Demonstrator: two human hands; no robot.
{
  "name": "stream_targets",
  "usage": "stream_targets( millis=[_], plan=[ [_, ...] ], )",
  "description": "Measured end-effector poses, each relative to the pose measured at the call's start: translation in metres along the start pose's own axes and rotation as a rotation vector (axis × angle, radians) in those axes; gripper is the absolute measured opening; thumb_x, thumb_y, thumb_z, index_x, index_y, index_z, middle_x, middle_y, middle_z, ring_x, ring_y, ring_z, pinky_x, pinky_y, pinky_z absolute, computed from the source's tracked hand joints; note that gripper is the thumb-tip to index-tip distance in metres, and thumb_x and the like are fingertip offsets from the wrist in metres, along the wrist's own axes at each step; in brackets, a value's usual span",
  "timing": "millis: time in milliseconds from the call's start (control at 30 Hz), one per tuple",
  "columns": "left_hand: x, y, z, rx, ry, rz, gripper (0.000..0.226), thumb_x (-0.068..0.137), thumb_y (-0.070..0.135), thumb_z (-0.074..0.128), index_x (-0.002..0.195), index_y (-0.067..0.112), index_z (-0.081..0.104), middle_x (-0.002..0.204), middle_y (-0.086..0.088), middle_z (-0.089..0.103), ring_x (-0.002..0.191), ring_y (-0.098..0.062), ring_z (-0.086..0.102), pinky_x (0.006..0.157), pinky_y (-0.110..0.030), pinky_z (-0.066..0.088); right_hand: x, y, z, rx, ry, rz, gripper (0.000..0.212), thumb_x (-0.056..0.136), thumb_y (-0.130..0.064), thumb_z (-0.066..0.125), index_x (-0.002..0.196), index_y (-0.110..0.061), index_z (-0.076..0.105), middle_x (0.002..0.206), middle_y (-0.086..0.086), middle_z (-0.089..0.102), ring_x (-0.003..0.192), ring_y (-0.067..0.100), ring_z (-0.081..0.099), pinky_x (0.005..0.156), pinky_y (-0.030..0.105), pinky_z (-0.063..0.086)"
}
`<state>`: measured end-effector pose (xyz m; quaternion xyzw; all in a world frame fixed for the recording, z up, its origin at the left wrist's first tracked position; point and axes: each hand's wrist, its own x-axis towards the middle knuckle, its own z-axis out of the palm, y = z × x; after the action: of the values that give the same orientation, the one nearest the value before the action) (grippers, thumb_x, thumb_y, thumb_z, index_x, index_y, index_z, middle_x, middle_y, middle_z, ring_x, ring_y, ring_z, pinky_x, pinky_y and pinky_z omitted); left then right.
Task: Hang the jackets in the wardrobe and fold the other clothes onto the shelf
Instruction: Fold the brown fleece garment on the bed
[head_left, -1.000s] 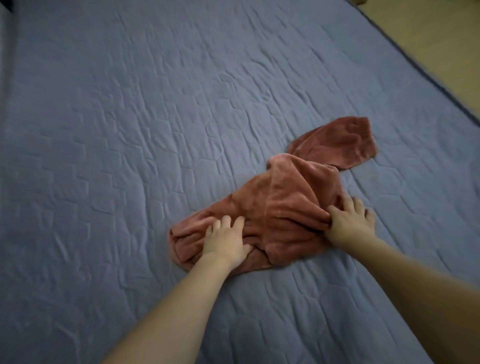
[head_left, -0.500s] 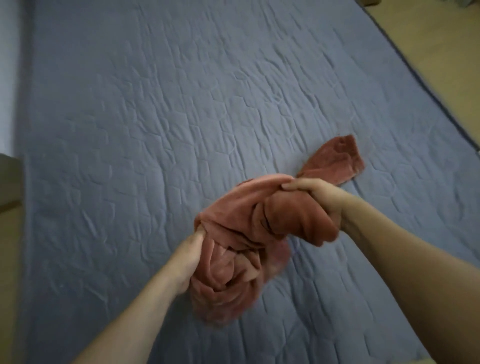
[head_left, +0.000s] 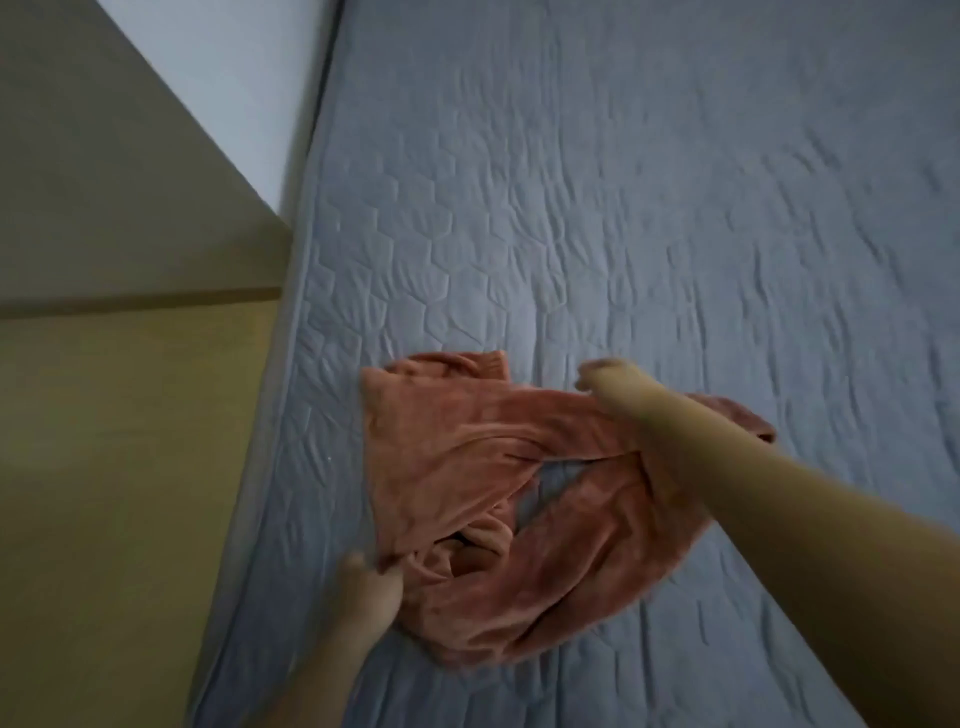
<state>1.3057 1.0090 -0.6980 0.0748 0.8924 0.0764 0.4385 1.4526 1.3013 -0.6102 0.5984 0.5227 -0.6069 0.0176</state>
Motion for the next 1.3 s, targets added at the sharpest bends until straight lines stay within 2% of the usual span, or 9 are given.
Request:
stream_targets(
  millis=[167, 333, 500, 600, 700, 833, 1033, 1167, 1300],
  plan=[
    [0.037, 0.036, 0.025, 0.584, 0.302, 0.674, 0.075, 0.082, 0.046, 0.056, 0.148, 0.026, 0.025, 0.15, -0.009, 0.026, 0.136, -0.03, 0.029, 0.11, -0.044, 0.032, 0.036, 0.096, 0.033, -0.56, 0.196, 0.16, 0.071, 0.086, -0.034, 0.06, 0.146, -0.019, 0.027, 0.149, 0.014, 0.03, 0.133, 0.038, 0.034, 0.112, 0.044, 0.029],
    [0.085, 0.099, 0.057, 0.717, 0.229, 0.793, 0.055, 0.092, 0.052, 0.049, 0.141, 0.031, 0.034, 0.154, -0.006, 0.022, 0.137, -0.032, 0.025, 0.107, -0.054, 0.028, 0.065, 0.144, 0.057, -0.28, 0.189, 0.158, 0.074, 0.076, -0.01, 0.065, 0.144, -0.011, 0.033, 0.138, 0.023, 0.045, 0.121, 0.041, 0.049, 0.1, 0.049, 0.045],
    [0.105, 0.09, 0.001, -0.396, 0.167, 0.687, 0.029, 0.098, 0.046, 0.043, 0.098, 0.029, 0.066, 0.092, 0.021, 0.068, 0.089, 0.001, 0.062, 0.078, -0.013, 0.044, 0.075, 0.135, 0.081, -0.17, 0.367, 0.109, 0.069, 0.081, -0.017, 0.067, 0.141, -0.009, 0.035, 0.137, 0.021, 0.047, 0.121, 0.041, 0.05, 0.101, 0.05, 0.043],
    [0.114, 0.037, -0.053, -0.95, 0.412, 0.203, 0.043, 0.102, 0.041, 0.037, 0.122, 0.012, 0.062, 0.116, -0.005, 0.067, 0.107, -0.023, 0.063, 0.091, -0.031, 0.049, 0.072, 0.107, 0.102, -0.211, 0.39, 0.131, 0.065, 0.085, -0.021, 0.062, 0.142, -0.009, 0.034, 0.138, 0.022, 0.045, 0.123, 0.042, 0.047, 0.103, 0.048, 0.041],
    [0.116, -0.04, -0.087, -0.562, 0.349, -0.162, 0.051, 0.104, 0.037, 0.032, 0.124, -0.002, 0.057, 0.118, -0.025, 0.063, 0.097, -0.038, 0.063, 0.076, -0.038, 0.052, 0.065, 0.075, 0.135, -0.197, 0.238, 0.084, 0.051, 0.085, -0.022, 0.062, 0.132, -0.009, 0.046, 0.129, 0.019, 0.054, 0.117, 0.037, 0.055, 0.098, 0.043, 0.047],
    [0.088, -0.072, -0.1, 0.283, -0.407, -0.216, 0.046, 0.1, 0.042, 0.037, 0.123, 0.009, 0.058, 0.101, -0.011, 0.069, 0.08, -0.025, 0.066, 0.063, -0.026, 0.052, 0.069, 0.052, 0.175, -0.337, 0.091, 0.074, 0.086, 0.075, -0.038, 0.072, 0.148, -0.028, 0.027, 0.152, 0.013, 0.027, 0.136, 0.037, 0.032, 0.109, 0.05, 0.035],
    [0.115, 0.033, -0.105, 0.486, 0.311, 0.678, 0.046, 0.087, 0.023, 0.043, 0.131, 0.013, 0.046, 0.118, -0.011, 0.061, 0.121, -0.036, 0.051, 0.093, -0.041, 0.047, 0.082, 0.06, 0.194, -0.898, -0.028, 0.068, 0.07, 0.076, -0.039, 0.067, 0.139, -0.021, 0.042, 0.14, 0.018, 0.042, 0.128, 0.036, 0.041, 0.107, 0.043, 0.037],
    [0.146, 0.116, -0.086, 0.328, 0.289, 0.994, 0.043, 0.08, 0.012, 0.052, 0.123, 0.015, 0.053, 0.131, -0.004, 0.052, 0.125, -0.025, 0.044, 0.103, -0.035, 0.033, 0.075, 0.085, 0.164, -0.715, 0.061, -0.175, 0.018, 0.076, -0.011, 0.062, 0.093, -0.014, 0.058, 0.097, 0.009, 0.063, 0.093, 0.031, 0.06, 0.073, 0.032, 0.045],
    [0.183, 0.177, -0.051, 0.352, 0.075, 0.764, 0.09, 0.077, 0.028, 0.06, 0.153, 0.017, 0.011, 0.156, -0.009, 0.028, 0.144, -0.031, 0.023, 0.119, -0.044, 0.013, 0.072, 0.106, 0.112, -0.627, 0.204, -0.249, 0.04, 0.07, -0.004, 0.063, 0.106, -0.02, 0.056, 0.106, 0.002, 0.048, 0.099, 0.027, 0.052, 0.081, 0.026, 0.038]
  ],
)
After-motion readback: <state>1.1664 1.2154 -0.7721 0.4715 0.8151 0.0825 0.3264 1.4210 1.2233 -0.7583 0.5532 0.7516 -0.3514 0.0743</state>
